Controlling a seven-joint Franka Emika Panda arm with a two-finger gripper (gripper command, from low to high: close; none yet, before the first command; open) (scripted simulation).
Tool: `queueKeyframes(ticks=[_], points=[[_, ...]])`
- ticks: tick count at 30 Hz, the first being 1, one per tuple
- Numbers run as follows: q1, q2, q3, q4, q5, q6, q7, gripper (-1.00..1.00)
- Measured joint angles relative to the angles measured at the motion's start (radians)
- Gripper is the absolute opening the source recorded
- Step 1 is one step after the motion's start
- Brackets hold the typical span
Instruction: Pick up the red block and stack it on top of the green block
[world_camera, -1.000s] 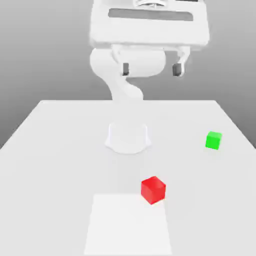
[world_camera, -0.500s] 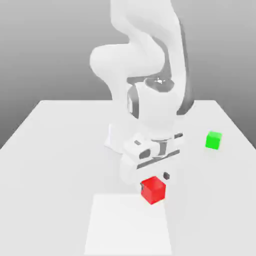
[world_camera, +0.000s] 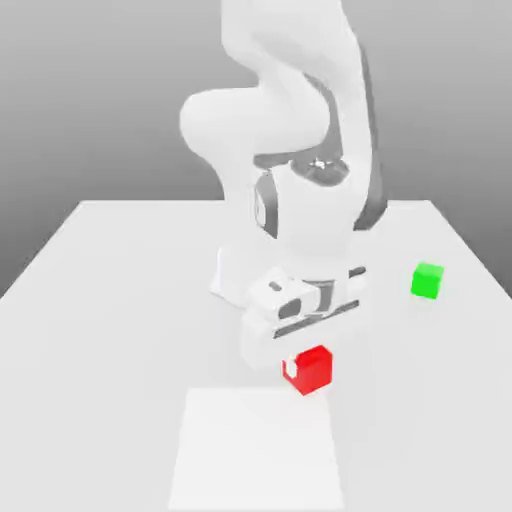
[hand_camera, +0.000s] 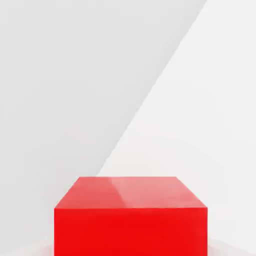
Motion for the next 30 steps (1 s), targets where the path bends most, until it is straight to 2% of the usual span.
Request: queueKeyframes(ticks=[5, 28, 30], points=[[0.108, -0.084, 0.047, -0.002, 0.029, -0.081, -0.085, -1.0], [0.927, -0.18, 0.409, 0.059, 0.225, -0.228, -0.716, -1.0], [0.934, -0.161, 0.439, 0.062, 0.19, -0.216, -0.712, -1.0]])
